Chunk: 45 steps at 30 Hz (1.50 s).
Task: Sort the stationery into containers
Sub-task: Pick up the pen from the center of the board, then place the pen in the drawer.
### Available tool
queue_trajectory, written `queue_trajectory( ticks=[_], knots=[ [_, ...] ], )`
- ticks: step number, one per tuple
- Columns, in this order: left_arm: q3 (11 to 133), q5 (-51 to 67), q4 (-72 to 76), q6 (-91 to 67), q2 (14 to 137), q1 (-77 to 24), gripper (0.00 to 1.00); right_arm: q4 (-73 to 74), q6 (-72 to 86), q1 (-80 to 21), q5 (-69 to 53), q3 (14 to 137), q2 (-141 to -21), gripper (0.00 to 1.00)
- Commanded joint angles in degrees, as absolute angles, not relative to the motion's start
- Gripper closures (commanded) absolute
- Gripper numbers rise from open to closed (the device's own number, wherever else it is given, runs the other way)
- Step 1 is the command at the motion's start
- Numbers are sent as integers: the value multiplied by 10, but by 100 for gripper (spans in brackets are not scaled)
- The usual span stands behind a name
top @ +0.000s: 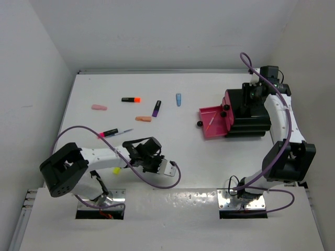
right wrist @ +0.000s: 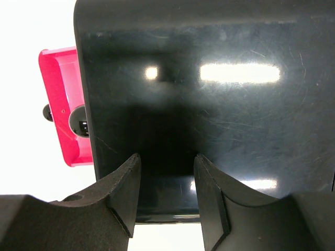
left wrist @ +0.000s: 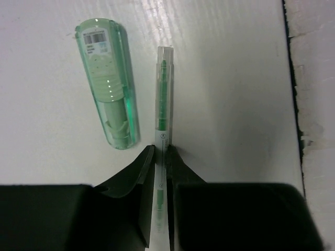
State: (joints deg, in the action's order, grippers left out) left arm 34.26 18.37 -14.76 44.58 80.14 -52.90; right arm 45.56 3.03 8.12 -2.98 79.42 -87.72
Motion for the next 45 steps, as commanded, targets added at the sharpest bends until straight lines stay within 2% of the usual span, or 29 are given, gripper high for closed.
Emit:
queue_trajectory(
  ticks=[1, 5, 6, 12, 17, 18, 21, 27, 36, 45],
  knots=[
    [330, 187, -197, 445, 788, -546, 85, 491, 29, 78, -23, 780, -883, 56],
    [348, 182, -238, 453, 764, -554, 94, 492, 25, 78, -23, 783, -884, 56],
    [355, 183, -258, 454, 759, -554, 99, 492, 26, 78, -24, 784, -884, 56],
    [478, 245, -308, 400, 743, -518, 100, 504, 29, 78, -33, 796, -884, 56],
    [609, 230, -220, 107, 811, -488, 100, 518, 34, 78, -44, 808, -884, 56],
    [648, 178, -191, 7, 841, -490, 100, 519, 36, 78, -46, 809, -886, 56],
    [728, 96, -166, -156, 909, -494, 100, 527, 42, 78, -50, 820, -893, 55],
    [896, 76, -133, -326, 1053, -487, 100, 545, 61, 79, -64, 852, -908, 55],
    [1013, 95, -63, -401, 1220, -470, 100, 542, 66, 80, -71, 849, -914, 56],
    [1092, 119, 9, -420, 1310, -469, 100, 551, 62, 80, -74, 857, -925, 55]
  ],
)
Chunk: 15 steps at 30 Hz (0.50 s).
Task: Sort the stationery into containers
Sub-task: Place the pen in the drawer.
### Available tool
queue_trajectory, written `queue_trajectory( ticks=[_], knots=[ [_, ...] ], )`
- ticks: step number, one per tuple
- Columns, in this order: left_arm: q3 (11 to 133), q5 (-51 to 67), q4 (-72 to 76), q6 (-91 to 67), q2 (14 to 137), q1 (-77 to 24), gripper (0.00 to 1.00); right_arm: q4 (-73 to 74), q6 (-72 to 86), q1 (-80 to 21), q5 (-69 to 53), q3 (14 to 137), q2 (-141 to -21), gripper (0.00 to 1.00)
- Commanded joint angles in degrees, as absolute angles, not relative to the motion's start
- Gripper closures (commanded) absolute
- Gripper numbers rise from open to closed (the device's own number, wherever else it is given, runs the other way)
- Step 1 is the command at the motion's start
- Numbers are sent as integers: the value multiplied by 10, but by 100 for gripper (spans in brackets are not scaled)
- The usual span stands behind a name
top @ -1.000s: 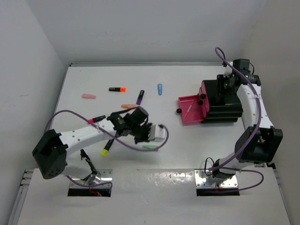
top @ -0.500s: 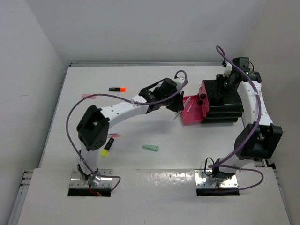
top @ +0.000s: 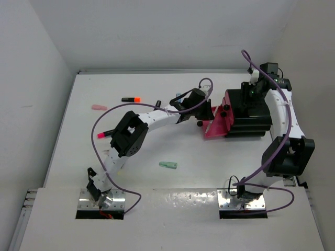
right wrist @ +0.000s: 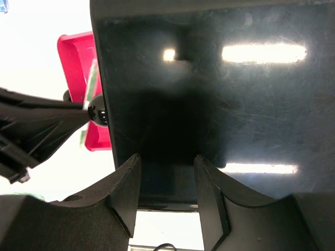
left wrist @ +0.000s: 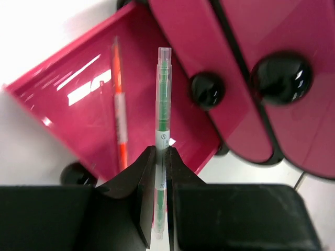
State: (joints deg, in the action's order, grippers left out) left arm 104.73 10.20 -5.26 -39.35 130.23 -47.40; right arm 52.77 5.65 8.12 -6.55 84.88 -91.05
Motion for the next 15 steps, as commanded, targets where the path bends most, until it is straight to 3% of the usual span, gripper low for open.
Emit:
queue_trajectory(
  ticks=[1, 8, 10, 15],
  knots=[
    [1099, 120, 13, -423, 1314, -471, 100, 551, 62, 81, -75, 857, -925, 55],
    [1126, 119, 28, -426, 1355, -473, 99, 549, 64, 80, -77, 855, -933, 55],
    [1128, 115, 27, -426, 1363, -471, 95, 550, 62, 79, -80, 857, -934, 55],
    [1129, 116, 26, -416, 1368, -468, 73, 551, 58, 79, -74, 861, -935, 55]
  ],
)
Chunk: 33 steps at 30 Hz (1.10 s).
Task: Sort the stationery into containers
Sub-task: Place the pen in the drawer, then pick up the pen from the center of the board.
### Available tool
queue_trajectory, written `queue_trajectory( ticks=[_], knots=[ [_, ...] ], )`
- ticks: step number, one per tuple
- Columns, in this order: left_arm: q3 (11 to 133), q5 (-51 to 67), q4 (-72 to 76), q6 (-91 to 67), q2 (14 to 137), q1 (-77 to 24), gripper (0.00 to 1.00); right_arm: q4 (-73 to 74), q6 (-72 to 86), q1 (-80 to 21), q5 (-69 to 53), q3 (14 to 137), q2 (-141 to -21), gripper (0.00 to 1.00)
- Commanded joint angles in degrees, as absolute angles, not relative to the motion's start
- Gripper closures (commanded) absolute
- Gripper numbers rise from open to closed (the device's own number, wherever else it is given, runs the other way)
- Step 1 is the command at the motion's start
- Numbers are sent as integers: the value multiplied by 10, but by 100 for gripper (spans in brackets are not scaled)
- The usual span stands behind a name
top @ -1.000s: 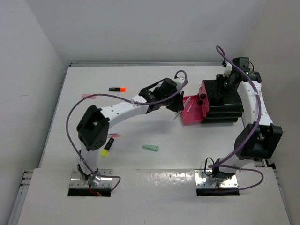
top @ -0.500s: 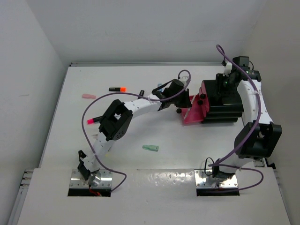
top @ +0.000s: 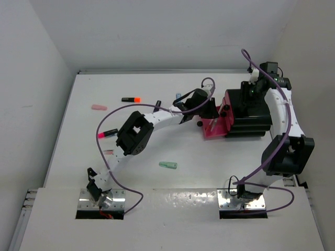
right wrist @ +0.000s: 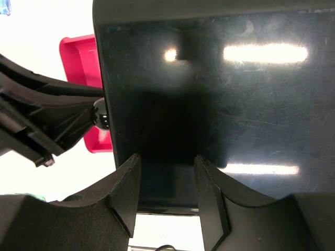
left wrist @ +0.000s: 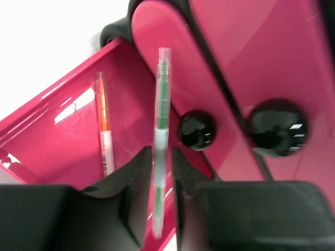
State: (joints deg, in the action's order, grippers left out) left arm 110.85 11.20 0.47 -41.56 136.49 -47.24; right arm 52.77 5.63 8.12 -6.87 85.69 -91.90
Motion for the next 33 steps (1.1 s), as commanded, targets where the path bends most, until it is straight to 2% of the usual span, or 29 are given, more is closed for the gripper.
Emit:
queue_trajectory(
  ticks=[1, 4, 5, 8, 12, 14, 15, 17, 20, 21, 23, 27, 30, 33],
  knots=[
    [1129, 115, 24, -415, 1364, -468, 71, 550, 55, 79, -75, 861, -934, 55],
    [1116, 99, 21, -405, 1344, -466, 59, 545, 54, 79, -71, 855, -933, 55],
    [1110, 92, 18, -401, 1338, -467, 50, 542, 54, 79, -69, 853, -933, 55],
    [1091, 84, 9, -377, 1300, -461, 43, 541, 49, 79, -66, 850, -933, 55],
    [1050, 96, -21, -306, 1208, -433, 45, 534, 42, 79, -62, 839, -922, 55],
    [1028, 157, -78, -173, 1135, -419, 48, 529, 40, 79, -62, 829, -913, 55],
    [1008, 239, -110, -57, 1084, -398, 48, 528, 37, 79, -62, 827, -912, 55],
    [973, 267, -216, 39, 1032, -378, 48, 526, 34, 79, -62, 823, -908, 55],
    [882, 267, -361, 190, 936, -338, 49, 526, 29, 79, -62, 821, -904, 55],
    [830, 252, -398, 269, 893, -317, 51, 527, 26, 79, -63, 821, -903, 55],
    [763, 223, -456, 329, 846, -297, 56, 532, 19, 79, -62, 824, -902, 55],
    [579, 126, -449, 414, 704, -228, 67, 536, 17, 80, -62, 823, -897, 55],
    [527, 98, -418, 453, 686, -182, 69, 540, 17, 79, -65, 821, -897, 55],
    [535, 119, -427, 499, 732, -136, 70, 547, 15, 79, -66, 818, -896, 55]
  ],
)
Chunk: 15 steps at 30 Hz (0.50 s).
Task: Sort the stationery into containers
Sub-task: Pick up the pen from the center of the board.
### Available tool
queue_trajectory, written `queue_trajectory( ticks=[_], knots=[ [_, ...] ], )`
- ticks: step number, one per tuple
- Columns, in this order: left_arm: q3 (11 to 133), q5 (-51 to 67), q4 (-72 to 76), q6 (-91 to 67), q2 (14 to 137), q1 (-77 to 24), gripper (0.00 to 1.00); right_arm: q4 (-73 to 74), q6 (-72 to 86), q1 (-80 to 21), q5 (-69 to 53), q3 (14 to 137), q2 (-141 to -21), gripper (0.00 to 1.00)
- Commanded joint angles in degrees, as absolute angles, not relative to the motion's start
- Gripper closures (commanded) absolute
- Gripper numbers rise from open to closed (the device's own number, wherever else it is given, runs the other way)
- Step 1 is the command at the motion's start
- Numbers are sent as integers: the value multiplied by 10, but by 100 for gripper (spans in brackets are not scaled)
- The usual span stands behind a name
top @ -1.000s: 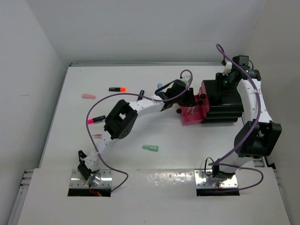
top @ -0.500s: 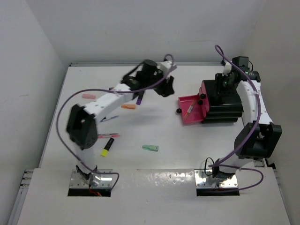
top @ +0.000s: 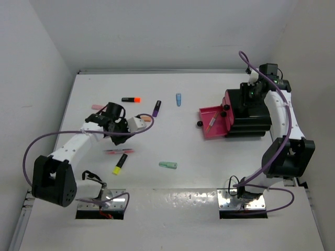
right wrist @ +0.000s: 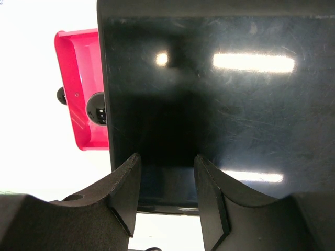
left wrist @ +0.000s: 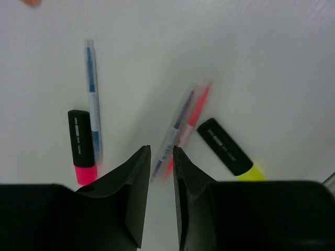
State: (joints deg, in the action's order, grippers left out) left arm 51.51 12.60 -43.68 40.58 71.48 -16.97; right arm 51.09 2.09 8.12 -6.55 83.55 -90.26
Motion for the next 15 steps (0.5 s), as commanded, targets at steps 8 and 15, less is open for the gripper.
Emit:
queue_trajectory(
  ticks=[8, 15],
  knots=[
    [634, 99, -425, 540, 900, -72, 63, 548, 12, 78, -62, 808, -898, 55],
    [702, 94, -426, 553, 995, -76, 57, 555, 9, 79, -56, 807, -906, 55]
  ],
)
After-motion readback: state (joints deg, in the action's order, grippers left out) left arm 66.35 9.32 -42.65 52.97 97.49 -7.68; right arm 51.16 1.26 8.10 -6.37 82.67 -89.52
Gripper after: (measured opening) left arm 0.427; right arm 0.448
